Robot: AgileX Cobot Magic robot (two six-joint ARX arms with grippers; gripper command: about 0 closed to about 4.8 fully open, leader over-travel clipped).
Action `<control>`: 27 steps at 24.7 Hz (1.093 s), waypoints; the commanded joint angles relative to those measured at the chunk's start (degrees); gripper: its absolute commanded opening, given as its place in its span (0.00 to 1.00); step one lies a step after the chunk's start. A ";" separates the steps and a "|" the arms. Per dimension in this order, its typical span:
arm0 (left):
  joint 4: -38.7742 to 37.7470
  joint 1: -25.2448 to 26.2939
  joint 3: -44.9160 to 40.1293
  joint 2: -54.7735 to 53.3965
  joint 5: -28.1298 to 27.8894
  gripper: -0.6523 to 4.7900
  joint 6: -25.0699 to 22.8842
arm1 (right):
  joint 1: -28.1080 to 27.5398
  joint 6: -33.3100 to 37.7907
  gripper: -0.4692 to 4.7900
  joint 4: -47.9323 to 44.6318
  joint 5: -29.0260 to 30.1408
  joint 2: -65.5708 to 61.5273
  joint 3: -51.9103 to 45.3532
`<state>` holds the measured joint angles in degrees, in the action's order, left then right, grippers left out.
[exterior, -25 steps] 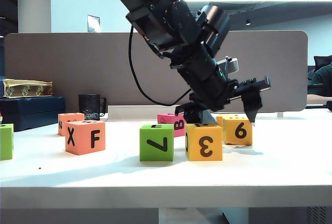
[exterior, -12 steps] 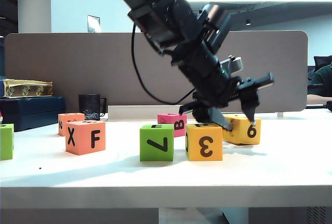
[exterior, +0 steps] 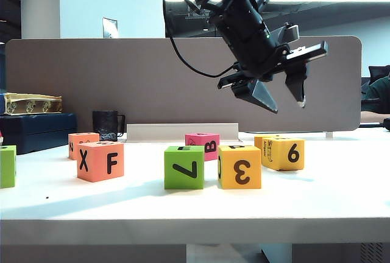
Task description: Select the appropriate blocks from the scattered letter blocks on the table and arrange them in a row to spell out "DEEP".
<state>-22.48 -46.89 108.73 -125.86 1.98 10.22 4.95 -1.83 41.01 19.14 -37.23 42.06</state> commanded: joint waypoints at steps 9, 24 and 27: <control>-7.61 7.02 0.33 -0.26 20.11 0.98 -15.76 | 0.00 -0.15 0.09 -0.59 0.04 0.44 0.33; -3.04 7.41 0.33 -5.18 17.29 0.98 -24.85 | 0.02 -0.13 0.09 -0.11 0.09 0.42 0.31; -0.92 7.37 0.33 -5.62 17.29 0.98 -24.83 | 0.02 -0.13 0.09 -0.09 0.07 0.44 0.31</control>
<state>-25.17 -39.44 108.79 -131.66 18.96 -14.37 4.95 -1.83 41.43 19.14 -36.84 42.06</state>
